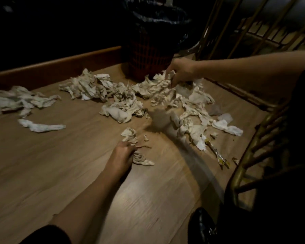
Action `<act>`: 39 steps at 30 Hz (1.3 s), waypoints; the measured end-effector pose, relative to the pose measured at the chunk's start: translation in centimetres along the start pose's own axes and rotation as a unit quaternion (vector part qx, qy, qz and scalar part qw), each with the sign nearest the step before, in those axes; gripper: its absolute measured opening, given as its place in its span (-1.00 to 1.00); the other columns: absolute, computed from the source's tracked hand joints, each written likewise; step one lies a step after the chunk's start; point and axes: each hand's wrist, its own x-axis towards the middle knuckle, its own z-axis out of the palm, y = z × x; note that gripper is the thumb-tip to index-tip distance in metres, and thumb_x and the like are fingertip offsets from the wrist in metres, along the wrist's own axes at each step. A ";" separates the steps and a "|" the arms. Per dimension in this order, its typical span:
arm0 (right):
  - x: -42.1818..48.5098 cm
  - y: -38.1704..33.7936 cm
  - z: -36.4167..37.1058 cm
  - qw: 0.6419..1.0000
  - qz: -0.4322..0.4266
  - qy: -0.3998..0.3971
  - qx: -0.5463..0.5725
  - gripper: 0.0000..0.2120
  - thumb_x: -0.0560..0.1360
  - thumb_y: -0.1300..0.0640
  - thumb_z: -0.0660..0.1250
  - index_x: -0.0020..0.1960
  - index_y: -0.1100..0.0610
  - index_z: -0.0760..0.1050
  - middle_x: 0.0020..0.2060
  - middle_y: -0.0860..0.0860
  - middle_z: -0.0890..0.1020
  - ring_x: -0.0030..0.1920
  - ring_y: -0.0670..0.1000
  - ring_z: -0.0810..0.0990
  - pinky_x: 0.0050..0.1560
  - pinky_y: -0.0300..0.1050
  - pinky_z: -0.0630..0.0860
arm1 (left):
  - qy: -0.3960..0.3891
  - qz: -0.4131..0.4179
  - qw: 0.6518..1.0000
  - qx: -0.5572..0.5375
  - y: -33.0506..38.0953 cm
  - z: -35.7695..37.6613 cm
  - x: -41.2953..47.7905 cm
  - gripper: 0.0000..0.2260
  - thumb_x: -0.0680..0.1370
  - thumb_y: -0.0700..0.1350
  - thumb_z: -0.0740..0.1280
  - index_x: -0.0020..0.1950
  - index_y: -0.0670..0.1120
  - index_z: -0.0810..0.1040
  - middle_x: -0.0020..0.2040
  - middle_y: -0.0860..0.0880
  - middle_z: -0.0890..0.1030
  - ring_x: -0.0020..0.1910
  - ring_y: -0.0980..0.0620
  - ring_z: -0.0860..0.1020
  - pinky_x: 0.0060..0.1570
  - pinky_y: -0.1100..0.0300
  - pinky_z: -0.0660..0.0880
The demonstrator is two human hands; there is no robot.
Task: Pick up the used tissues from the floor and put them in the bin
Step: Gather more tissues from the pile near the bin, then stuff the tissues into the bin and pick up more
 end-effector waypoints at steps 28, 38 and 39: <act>2.2 8.3 16.6 0.891 0.189 0.223 0.347 -0.66 0.42 0.37 0.35 0.13 0.08 0.57 0.08 0.10 0.59 0.14 0.10 0.53 0.01 -0.30 0.37 | 0.074 -0.115 0.990 -0.040 3.7 -2.5 18.6 -0.79 0.39 -0.40 0.30 -0.19 -0.17 0.69 -0.23 -0.07 0.70 -0.25 0.05 0.60 -0.21 0.18 0.49; 15.6 8.4 -15.9 0.852 -0.008 0.316 0.418 -0.77 0.34 0.28 0.37 -0.04 0.08 0.63 -0.20 0.01 0.66 -0.03 0.03 0.62 -0.19 -0.22 0.43 | 0.184 -0.093 0.975 -0.083 14.7 -24.5 42.4 -0.90 0.46 -0.17 0.37 -0.21 -0.14 0.67 -0.37 -0.16 0.68 -0.48 -0.03 0.65 -0.58 0.22 0.55; 17.1 8.7 -17.6 0.853 0.011 0.296 0.430 -0.83 0.35 0.26 0.38 -0.07 0.10 0.63 -0.23 0.02 0.65 -0.04 0.06 0.62 -0.21 -0.20 0.45 | 0.179 -0.109 0.974 -0.091 15.8 -25.8 44.3 -0.89 0.47 -0.15 0.35 -0.12 -0.13 0.67 -0.28 -0.17 0.70 -0.39 -0.07 0.67 -0.46 0.16 0.61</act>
